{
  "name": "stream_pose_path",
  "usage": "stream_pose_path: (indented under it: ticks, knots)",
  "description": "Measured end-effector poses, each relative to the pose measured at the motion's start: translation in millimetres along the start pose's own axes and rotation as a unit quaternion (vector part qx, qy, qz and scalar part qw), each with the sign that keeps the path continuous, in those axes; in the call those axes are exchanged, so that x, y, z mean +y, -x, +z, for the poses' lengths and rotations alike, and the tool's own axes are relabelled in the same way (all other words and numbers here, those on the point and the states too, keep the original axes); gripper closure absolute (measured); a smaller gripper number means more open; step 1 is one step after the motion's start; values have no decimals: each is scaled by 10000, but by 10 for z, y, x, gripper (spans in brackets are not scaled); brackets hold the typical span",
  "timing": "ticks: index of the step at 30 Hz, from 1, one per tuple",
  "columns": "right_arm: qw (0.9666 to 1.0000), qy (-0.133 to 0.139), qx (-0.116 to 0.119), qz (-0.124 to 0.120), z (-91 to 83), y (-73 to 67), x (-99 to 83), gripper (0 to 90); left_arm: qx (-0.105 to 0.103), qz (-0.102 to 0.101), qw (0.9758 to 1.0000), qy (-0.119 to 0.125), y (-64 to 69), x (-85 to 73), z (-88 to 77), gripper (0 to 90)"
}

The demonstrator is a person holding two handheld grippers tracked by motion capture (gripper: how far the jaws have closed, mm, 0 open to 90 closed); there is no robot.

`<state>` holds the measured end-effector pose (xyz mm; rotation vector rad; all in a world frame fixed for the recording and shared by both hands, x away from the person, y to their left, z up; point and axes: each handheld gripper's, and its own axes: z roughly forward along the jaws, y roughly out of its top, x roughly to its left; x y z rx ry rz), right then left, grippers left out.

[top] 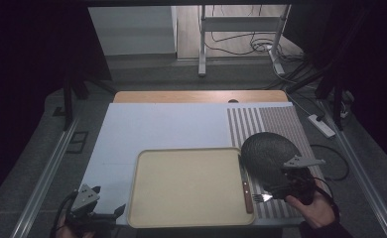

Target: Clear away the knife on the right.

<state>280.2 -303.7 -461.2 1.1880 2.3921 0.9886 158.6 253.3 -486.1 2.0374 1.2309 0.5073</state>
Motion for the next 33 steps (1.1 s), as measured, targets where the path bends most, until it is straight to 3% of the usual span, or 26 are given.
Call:
stream_pose_path:
  ticks: [13,24,33]
  knots:
    - [9989,329,-250,219,-208,100,-224,77,13,-12,10000,-15,0,2,4,0]
    - [9981,297,-359,408,-332,140,-405,72,14,-17,10000,-16,-3,-2,2,1]
    - [9982,327,-278,421,-346,155,-424,71,10,3,10000,-24,1,8,7,2]
